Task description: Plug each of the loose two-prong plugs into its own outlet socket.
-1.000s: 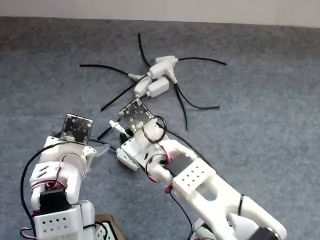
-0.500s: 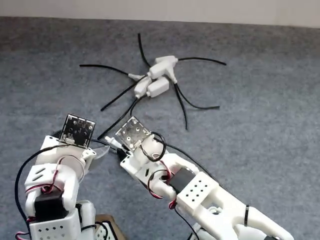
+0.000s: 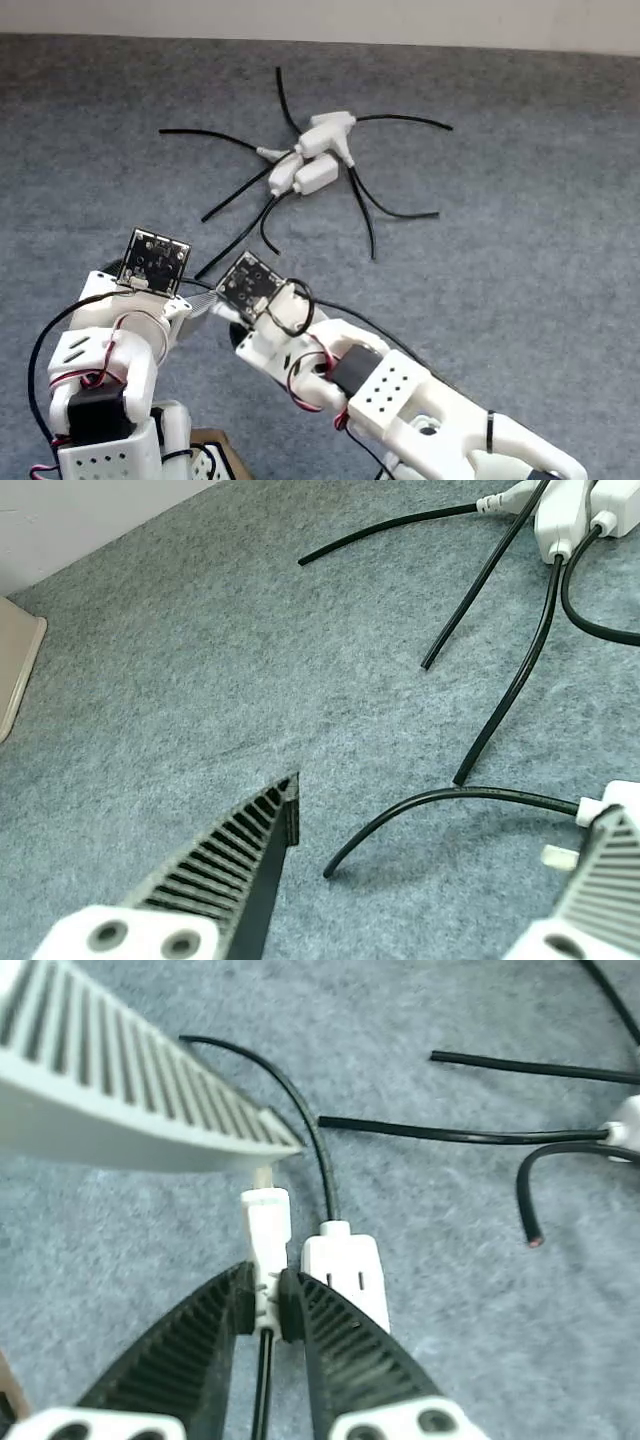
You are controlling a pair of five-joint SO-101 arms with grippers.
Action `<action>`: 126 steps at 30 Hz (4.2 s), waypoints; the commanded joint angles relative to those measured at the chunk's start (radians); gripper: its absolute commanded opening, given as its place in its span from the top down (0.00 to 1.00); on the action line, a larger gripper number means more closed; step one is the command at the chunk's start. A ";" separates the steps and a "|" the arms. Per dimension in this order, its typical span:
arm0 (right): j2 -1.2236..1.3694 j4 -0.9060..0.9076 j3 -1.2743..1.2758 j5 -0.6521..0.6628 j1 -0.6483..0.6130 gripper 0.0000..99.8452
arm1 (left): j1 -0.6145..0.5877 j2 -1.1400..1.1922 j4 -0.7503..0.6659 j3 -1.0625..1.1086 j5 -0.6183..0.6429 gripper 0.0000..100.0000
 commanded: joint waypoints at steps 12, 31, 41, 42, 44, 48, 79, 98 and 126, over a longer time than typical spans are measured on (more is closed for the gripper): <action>-0.176 0.076 -0.050 -0.014 -0.001 0.99 | 0.008 -0.005 -0.035 0.064 -0.006 0.57; -0.176 0.136 -0.110 -0.015 0.028 0.99 | 0.010 -0.013 -0.017 0.102 -0.003 0.57; -0.177 0.136 -0.110 -0.015 0.028 0.99 | 0.010 -0.013 -0.015 0.108 -0.003 0.57; -0.177 0.136 -0.110 -0.015 0.028 0.99 | 0.010 -0.012 -0.015 0.108 -0.003 0.57; -0.180 0.136 -0.110 -0.015 0.028 0.99 | 0.012 -0.012 -0.015 0.110 -0.002 0.57; -0.182 0.137 -0.110 -0.015 0.028 0.99 | 0.015 -0.012 -0.014 0.127 0.017 0.57; 0.162 0.473 -0.335 -0.094 -0.131 0.84 | -0.320 0.414 0.084 -0.364 0.170 0.58; 0.461 0.530 -0.495 -0.132 -0.156 0.84 | -0.334 1.193 0.477 -1.236 0.203 0.58; 0.585 0.389 -0.418 -0.091 -0.114 0.89 | -0.512 1.155 0.497 -1.518 0.232 0.58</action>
